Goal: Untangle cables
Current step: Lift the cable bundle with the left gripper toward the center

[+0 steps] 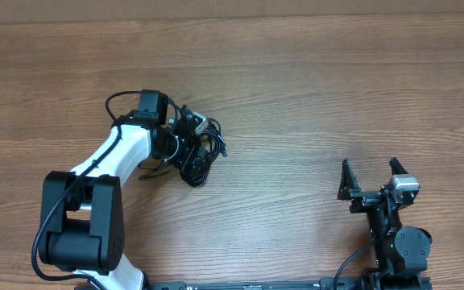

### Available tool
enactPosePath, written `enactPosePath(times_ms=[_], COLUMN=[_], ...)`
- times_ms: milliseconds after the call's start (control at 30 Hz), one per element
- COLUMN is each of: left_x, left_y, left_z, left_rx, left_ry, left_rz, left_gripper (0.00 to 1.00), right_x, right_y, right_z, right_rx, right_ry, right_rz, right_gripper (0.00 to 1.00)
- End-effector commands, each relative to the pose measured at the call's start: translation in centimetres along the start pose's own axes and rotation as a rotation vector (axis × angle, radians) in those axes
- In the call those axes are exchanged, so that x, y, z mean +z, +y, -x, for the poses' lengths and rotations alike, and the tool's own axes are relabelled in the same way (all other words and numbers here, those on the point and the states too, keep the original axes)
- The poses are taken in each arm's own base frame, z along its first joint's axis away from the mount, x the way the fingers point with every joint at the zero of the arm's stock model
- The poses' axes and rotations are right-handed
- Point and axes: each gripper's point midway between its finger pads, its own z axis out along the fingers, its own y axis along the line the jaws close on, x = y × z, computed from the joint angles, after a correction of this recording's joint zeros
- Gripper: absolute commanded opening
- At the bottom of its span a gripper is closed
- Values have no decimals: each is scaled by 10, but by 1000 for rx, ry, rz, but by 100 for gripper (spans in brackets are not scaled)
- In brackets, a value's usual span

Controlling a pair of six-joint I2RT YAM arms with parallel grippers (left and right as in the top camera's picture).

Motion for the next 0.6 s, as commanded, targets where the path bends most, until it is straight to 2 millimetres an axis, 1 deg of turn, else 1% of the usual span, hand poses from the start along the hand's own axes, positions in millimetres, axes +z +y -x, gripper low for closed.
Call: enactPosePath(times_ms=[0, 33, 100, 133, 200, 233, 267, 300, 400, 467, 533, 567], left_x=[2, 2, 2, 2, 2, 2, 2, 2, 1, -3, -9, -18], left_y=[-3, -3, -3, -3, -3, -4, -6, -7, -10, -13, -16, -20], left_z=[8, 9, 10, 11, 12, 13, 13, 14, 19, 26, 35, 44], left_rx=[11, 13, 13, 11, 7, 7, 7, 8, 15, 21, 22, 31], left_ry=[-19, -23, -28, -30, -35, -38, -42, -46, -68, -88, -107, -126], left_rz=[-21, -22, -25, -24, -26, -32, -39, -45, -69, -85, -96, -105], left_gripper=[68, 62, 56, 52, 33, 20, 10, 4, 4, 4, 4, 4], right_x=[0, 0, 0, 0, 0, 0, 0, 0, 0, 0, 0, 0], right_y=[-3, -3, -3, -3, -3, -3, -3, -3, -3, -3, -3, -3], right_z=[-1, -1, -1, -1, -1, -1, -1, -1, -1, -1, -1, -1], right_rx=[-8, -8, -8, -8, -8, -8, -8, -8, -8, -8, -8, -8], right_ry=[-5, -5, -5, -5, -5, -5, -5, -5, -5, -5, -5, -5], right_rz=[-13, -13, -12, -13, -13, -12, -12, -13, -13, -13, -13, -13], right_gripper=[100, 100, 100, 100, 100, 100, 100, 100, 100, 100, 100, 100])
